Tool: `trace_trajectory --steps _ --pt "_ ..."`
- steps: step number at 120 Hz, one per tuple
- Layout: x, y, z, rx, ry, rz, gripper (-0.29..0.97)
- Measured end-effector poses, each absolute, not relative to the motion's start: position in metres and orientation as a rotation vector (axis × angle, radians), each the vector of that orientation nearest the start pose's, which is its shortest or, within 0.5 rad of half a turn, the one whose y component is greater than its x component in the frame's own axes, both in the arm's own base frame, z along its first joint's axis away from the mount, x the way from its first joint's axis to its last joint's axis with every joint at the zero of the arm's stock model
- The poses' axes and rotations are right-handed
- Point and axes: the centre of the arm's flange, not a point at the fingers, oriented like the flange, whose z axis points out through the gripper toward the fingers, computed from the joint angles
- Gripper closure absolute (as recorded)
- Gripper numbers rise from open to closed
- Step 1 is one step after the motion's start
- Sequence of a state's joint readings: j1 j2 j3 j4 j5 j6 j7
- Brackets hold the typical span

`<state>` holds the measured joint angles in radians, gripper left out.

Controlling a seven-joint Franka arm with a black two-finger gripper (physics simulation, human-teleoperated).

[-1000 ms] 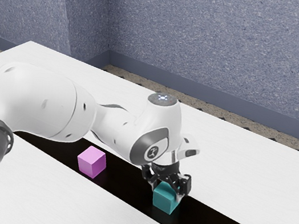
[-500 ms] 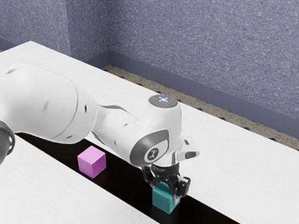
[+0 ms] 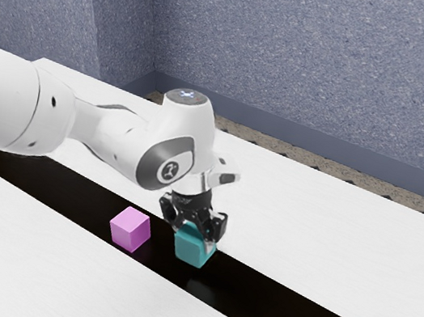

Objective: Pick up the blue block with one arm, and put the blue block on the pink block with one arm

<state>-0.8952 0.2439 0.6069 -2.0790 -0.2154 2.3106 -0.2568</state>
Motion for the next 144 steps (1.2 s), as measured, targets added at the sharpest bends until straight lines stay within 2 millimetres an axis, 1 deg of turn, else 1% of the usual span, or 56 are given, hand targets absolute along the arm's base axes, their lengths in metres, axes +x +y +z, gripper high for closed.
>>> trace_trajectory --steps 6,13,23,28,34,43,57,83,106,114,124,128,133,144 --pt "0.557 -0.154 0.336 -3.16 -0.18 -0.038 0.31" --pt "0.558 -0.133 0.338 -3.153 -0.2 -0.014 0.31" --pt "0.544 -0.104 0.345 -3.155 -0.203 0.025 0.31" --pt "0.536 -0.093 0.348 -3.157 -0.192 0.041 0.31" --pt "0.527 -0.084 0.35 -3.16 -0.17 0.057 0.31" --pt "0.514 -0.078 0.356 -3.162 -0.113 0.067 0.31" --pt "0.51 -0.068 0.355 -3.143 -0.034 0.078 0.31" --pt "0.513 -0.046 0.352 -3.103 0.077 0.075 0.31" --pt "0.521 -0.014 0.361 -3.06 0.145 0.028 0.31" --pt "0.527 0.0 0.363 -3.045 0.143 0.0 0.31" --pt "0.546 0.023 0.367 -3.033 0.08 -0.041 0.31" --pt "0.552 0.029 0.37 -3.037 0.056 -0.059 0.31" --pt "0.556 0.031 0.372 -3.046 0.04 -0.074 0.31" --pt "0.559 0.025 0.373 -3.065 0.034 -0.095 0.31"
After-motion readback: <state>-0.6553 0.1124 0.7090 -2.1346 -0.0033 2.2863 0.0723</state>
